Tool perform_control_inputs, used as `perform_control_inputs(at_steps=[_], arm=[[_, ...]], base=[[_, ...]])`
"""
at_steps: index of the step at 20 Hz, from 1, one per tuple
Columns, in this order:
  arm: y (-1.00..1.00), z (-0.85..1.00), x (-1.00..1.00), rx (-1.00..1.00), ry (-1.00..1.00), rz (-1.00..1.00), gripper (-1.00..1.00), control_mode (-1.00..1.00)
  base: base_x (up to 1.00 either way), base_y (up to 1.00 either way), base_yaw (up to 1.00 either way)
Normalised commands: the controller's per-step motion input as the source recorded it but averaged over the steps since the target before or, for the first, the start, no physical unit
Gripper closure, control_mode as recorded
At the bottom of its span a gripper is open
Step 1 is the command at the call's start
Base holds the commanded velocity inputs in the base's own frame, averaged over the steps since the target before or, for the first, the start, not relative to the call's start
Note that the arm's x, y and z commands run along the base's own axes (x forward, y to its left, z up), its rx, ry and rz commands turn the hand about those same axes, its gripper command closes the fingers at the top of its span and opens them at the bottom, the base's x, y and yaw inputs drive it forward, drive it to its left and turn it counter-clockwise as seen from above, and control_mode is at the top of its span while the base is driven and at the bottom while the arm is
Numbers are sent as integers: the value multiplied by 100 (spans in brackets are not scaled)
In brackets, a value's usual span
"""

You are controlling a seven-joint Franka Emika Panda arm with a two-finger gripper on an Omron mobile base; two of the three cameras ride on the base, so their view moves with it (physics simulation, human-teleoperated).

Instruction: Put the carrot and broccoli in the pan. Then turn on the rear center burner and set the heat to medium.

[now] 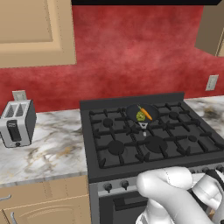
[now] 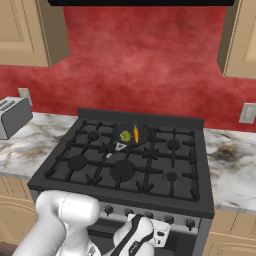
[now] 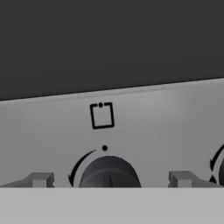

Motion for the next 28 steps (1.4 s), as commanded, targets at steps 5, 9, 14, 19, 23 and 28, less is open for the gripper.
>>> perform_control_inputs(at_steps=[5, 9, 14, 19, 23, 28], arm=[[0, 0, 0, 0, 0, 0, 100, -100], [0, 0, 0, 0, 0, 0, 100, -100], [0, 0, 0, 0, 0, 0, 100, -100], [0, -5, 0, -8, 0, 0, 100, -100], [0, 0, 0, -18, 0, 0, 100, -100], [0, 0, 0, -19, 0, 0, 100, -100]], base=[[0, 0, 0], [0, 0, 0], [0, 0, 0], [0, 0, 0], [0, 0, 0], [0, 0, 0]])
